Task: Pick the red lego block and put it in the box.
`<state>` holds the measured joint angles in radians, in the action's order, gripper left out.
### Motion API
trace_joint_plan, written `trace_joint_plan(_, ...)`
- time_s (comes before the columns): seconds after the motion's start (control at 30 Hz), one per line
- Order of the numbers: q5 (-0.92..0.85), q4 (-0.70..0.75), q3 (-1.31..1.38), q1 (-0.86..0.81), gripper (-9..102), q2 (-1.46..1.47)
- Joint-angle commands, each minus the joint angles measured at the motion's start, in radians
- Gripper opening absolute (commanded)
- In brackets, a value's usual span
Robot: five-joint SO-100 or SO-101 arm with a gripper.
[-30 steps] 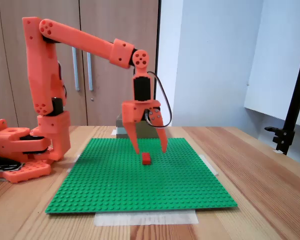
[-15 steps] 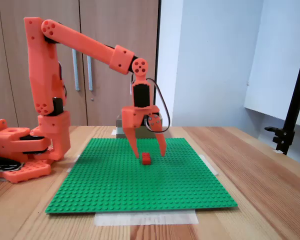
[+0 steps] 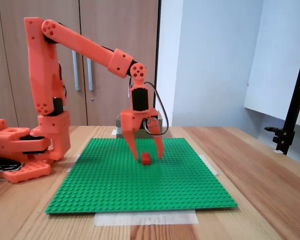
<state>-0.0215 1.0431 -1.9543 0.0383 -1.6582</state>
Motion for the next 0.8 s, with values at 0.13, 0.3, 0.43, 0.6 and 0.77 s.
trace_joint_plan(0.13,-0.011,-0.037,-0.006,0.015,26,-0.006)
trace_joint_plan(0.3,-0.011,-0.06,-0.011,0.023,24,-0.006)
trace_joint_plan(0.43,-0.012,-0.078,-0.012,0.025,22,-0.006)
trace_joint_plan(0.6,-0.017,-0.095,-0.012,0.025,17,-0.006)
trace_joint_plan(0.77,-0.014,-0.097,-0.017,0.025,16,-0.006)
